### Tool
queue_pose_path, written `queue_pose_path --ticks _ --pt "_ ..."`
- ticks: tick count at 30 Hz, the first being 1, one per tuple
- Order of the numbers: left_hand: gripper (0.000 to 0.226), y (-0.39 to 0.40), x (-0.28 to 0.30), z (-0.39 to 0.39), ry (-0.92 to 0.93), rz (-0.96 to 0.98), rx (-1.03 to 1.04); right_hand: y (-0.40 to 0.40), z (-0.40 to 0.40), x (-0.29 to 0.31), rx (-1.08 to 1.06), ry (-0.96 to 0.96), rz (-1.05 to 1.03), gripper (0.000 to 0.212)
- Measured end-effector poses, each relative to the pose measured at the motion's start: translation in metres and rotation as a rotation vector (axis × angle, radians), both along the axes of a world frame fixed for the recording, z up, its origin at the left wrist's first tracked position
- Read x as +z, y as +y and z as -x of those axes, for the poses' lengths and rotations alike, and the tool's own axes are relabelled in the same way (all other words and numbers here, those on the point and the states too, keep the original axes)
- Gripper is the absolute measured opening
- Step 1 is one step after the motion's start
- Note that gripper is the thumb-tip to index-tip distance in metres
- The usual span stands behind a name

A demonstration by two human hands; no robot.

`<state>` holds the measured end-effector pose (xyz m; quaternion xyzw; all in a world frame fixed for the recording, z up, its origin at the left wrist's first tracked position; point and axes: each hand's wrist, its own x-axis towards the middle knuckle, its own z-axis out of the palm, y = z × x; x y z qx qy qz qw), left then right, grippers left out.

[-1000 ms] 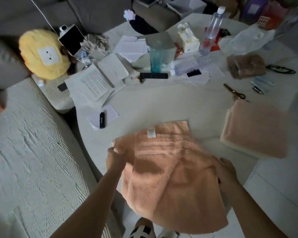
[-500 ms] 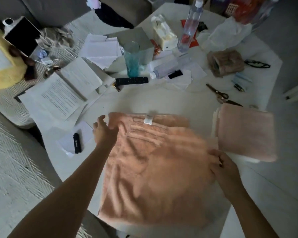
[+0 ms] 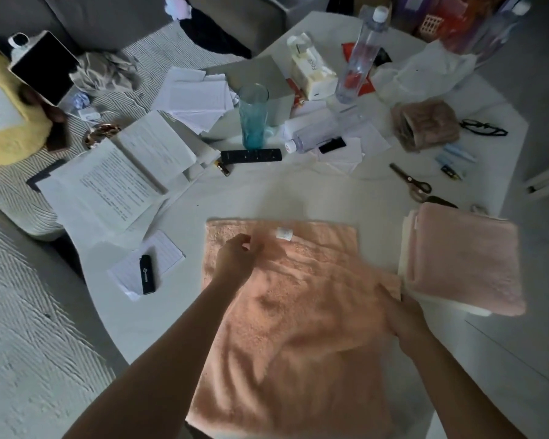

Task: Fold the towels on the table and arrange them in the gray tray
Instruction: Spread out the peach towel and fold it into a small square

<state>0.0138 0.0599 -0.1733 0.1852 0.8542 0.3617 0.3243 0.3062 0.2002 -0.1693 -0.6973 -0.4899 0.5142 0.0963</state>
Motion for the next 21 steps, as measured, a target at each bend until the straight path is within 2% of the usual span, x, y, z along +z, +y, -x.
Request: queue_pose_path --ticks 5,9,12,17,19,21 --pt "0.016 -0.027 0.01 0.02 -0.018 -0.168 0.229 0.006 0.014 0.02 0.17 -0.017 -0.236 0.022" --pt "0.019 -0.035 0.023 0.052 -0.067 -0.317 0.326 0.024 0.035 0.042 0.103 0.177 -0.276 0.014" --pt "0.026 -0.019 0.011 0.076 0.012 -0.238 0.276 0.039 0.056 0.028 0.136 0.155 -0.225 0.019" --pt "0.041 -0.023 -0.028 0.072 -0.022 0.073 0.117 0.037 0.065 -0.015 0.357 -0.133 -0.108 0.009" --pt "0.038 -0.038 -0.033 0.062 -0.009 0.078 0.111 0.036 0.065 -0.02 0.34 -0.165 -0.164 0.013" --pt "0.026 -0.052 -0.032 0.055 0.002 0.059 0.116 0.037 0.069 -0.021 0.324 -0.182 -0.218 0.019"
